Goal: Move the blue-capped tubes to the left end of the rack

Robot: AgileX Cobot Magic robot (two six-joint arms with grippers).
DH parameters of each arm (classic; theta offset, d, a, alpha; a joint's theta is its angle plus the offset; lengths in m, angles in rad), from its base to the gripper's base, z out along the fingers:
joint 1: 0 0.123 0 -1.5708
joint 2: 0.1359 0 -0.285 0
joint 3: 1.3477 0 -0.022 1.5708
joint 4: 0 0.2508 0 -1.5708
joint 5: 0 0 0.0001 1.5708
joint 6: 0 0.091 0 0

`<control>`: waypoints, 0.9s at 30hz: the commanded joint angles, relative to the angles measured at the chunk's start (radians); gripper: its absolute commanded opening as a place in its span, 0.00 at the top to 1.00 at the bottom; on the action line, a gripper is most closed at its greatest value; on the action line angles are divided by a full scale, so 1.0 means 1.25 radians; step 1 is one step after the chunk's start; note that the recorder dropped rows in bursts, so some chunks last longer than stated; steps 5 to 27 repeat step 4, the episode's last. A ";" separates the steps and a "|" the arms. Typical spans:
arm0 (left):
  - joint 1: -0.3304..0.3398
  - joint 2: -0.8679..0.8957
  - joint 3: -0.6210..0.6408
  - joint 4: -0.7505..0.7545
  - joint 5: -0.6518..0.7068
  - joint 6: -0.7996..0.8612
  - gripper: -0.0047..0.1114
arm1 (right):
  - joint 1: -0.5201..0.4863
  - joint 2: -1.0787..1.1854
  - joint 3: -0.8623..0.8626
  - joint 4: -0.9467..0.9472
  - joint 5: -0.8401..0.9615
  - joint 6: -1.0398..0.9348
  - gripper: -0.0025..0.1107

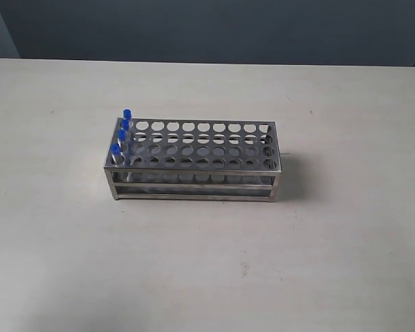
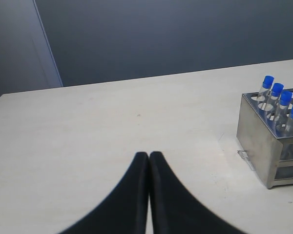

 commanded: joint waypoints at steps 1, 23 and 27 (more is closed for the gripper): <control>-0.003 -0.004 -0.002 -0.003 -0.003 0.000 0.95 | 0.001 -0.004 0.000 -0.002 -0.007 -0.003 0.99; -0.003 -0.004 -0.002 -0.003 -0.003 0.000 0.95 | 0.001 -0.004 0.000 -0.002 -0.007 -0.003 0.99; -0.003 -0.004 -0.002 -0.003 -0.003 0.000 0.95 | 0.001 -0.004 0.000 -0.002 -0.007 -0.003 0.99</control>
